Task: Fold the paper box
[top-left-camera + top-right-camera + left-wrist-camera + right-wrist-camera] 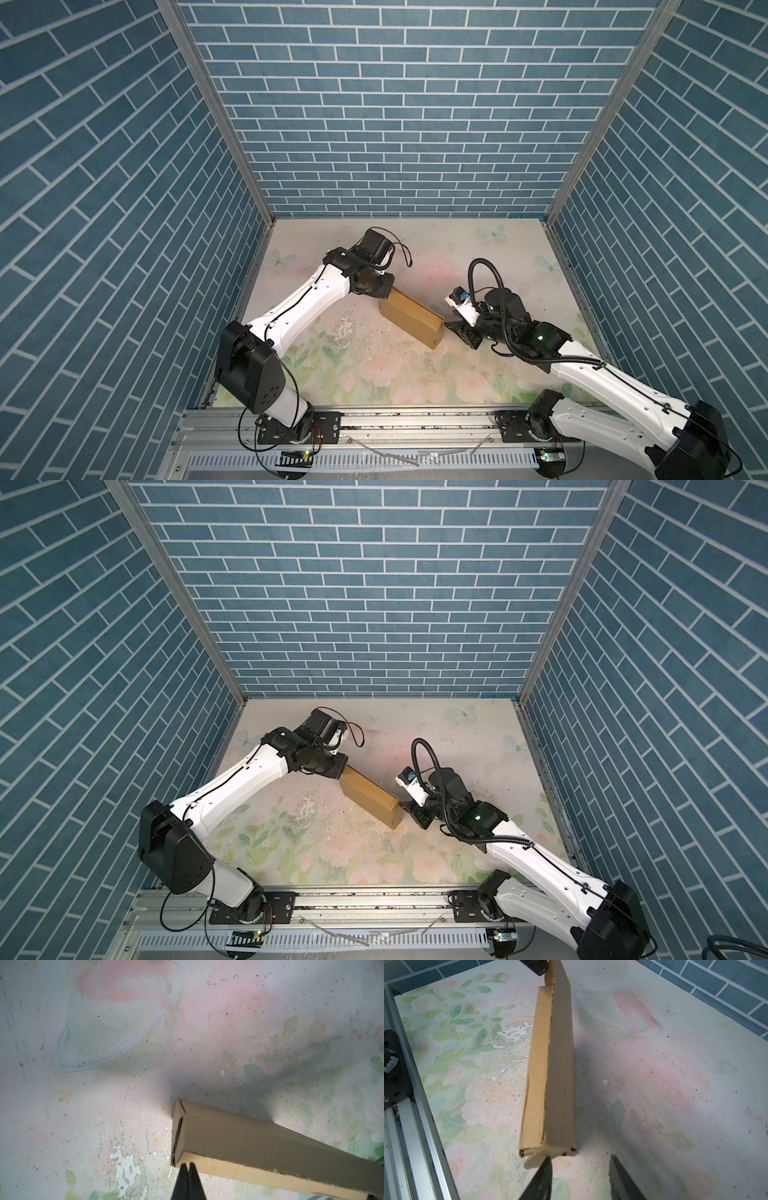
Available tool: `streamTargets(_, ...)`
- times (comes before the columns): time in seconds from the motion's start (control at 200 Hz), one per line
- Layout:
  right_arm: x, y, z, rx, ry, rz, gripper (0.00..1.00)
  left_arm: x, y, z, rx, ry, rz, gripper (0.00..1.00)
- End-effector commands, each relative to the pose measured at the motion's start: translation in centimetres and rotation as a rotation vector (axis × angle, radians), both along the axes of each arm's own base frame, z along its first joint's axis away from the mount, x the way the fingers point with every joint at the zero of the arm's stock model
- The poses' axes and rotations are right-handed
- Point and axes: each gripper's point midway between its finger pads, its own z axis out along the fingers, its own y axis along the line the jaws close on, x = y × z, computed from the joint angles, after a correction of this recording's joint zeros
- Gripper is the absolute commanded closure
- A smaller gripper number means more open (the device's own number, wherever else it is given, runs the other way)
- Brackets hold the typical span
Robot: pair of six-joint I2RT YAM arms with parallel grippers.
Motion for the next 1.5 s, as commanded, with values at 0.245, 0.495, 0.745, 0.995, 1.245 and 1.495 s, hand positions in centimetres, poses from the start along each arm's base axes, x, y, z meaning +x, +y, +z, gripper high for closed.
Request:
streamTargets(0.245, 0.2, 1.2, 2.2, 0.042, -0.040, 0.038, 0.54, -0.3, -0.1, 0.0, 0.011, 0.023, -0.006, 1.00)
streamTargets(0.495, 0.3, 1.3, 2.4, 0.044, -0.044, 0.045, 0.54, -0.1, 0.0, 0.0, 0.021, 0.022, -0.001, 1.00)
streamTargets(0.745, 0.2, 1.2, 2.4, 0.040, -0.047, 0.045, 0.53, 0.1, 0.3, 0.0, 0.041, 0.015, 0.011, 1.00)
streamTargets(0.995, 0.3, 0.8, 2.3, 0.031, -0.058, 0.032, 0.53, 0.2, 0.5, 0.4, 0.043, -0.005, 0.017, 0.91)
streamTargets(1.245, 0.4, 0.4, 2.3, 0.017, -0.072, 0.022, 0.53, 0.2, 0.9, 1.0, 0.044, -0.028, 0.022, 0.83)
streamTargets(1.495, 0.4, 0.2, 2.3, 0.011, -0.081, 0.017, 0.52, 0.2, 1.1, 0.7, 0.055, -0.028, 0.026, 0.80)
